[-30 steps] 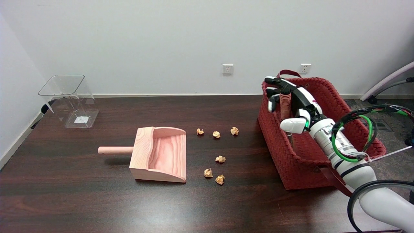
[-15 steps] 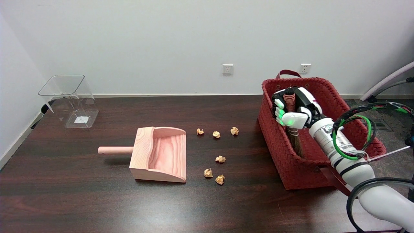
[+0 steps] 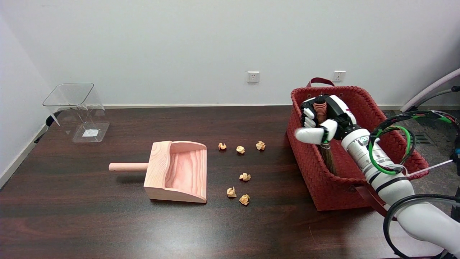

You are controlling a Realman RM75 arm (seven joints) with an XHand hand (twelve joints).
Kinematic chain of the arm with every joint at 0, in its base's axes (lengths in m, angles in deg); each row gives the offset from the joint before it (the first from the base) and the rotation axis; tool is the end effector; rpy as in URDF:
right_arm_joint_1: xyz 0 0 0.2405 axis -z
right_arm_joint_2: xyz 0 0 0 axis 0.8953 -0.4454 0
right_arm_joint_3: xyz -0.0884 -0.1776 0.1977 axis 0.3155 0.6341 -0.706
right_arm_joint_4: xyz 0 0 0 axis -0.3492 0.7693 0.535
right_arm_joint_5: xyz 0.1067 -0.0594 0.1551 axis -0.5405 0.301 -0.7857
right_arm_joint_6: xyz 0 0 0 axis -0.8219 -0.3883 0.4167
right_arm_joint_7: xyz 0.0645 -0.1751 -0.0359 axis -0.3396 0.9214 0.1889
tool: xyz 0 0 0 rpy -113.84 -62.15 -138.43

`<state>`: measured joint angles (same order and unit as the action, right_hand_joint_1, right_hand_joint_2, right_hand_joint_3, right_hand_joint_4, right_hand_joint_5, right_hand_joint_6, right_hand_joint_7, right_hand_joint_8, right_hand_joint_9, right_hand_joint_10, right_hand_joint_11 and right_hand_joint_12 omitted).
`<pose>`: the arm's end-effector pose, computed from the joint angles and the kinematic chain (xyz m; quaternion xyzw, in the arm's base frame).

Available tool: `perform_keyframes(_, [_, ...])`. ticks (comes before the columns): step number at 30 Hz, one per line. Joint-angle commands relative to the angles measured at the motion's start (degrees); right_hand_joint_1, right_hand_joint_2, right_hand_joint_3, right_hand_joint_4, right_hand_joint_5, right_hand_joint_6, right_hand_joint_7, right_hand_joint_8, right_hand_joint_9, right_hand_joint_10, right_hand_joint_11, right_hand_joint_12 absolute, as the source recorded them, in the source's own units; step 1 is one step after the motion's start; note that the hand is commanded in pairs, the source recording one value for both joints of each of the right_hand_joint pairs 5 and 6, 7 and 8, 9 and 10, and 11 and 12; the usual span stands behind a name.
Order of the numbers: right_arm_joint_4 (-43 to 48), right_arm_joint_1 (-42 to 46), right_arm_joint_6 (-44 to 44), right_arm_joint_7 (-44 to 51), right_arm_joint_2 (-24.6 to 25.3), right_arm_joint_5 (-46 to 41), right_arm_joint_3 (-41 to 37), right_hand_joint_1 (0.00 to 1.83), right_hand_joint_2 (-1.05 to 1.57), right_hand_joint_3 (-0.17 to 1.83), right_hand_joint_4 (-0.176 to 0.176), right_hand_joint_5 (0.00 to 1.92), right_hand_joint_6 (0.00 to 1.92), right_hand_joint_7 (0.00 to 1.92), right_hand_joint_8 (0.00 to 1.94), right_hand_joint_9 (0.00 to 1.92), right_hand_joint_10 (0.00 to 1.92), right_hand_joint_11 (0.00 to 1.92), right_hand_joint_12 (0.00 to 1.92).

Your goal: Pick up the broom by its handle.

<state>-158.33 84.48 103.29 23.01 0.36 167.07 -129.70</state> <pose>-0.2339 -0.2974 0.4085 0.5245 -0.3957 0.4859 0.5764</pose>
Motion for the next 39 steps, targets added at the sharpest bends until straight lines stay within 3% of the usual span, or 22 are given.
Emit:
perform_keyframes(1, [0.5,-2.6,0.7,3.1,0.3,1.0,1.0,1.37,0.43,1.14,0.0,1.92,1.92,1.92,1.92,1.92,1.92,1.92,1.92])
perform_keyframes(7, [0.5,-3.5,0.7,2.8,0.1,0.7,0.7,1.42,0.99,0.73,0.0,1.92,1.92,1.92,1.92,1.92,1.92,1.92,1.92])
perform_keyframes(13, [0.1,-4.6,0.8,3.0,0.0,0.7,-0.8,1.39,1.15,0.54,0.0,1.92,1.92,1.92,1.92,1.92,1.92,1.92,1.92])
perform_keyframes(27, [-3.6,-7.5,-0.7,3.1,-1.0,1.2,-9.1,1.35,1.3,0.43,0.0,1.92,1.92,1.92,1.92,1.92,1.92,1.92,1.92])
perform_keyframes(39, [-3.7,-14.9,2.6,2.5,-3.1,1.2,-7.9,1.32,1.34,0.38,0.0,1.92,1.92,1.92,1.92,1.92,1.92,1.92,1.92])
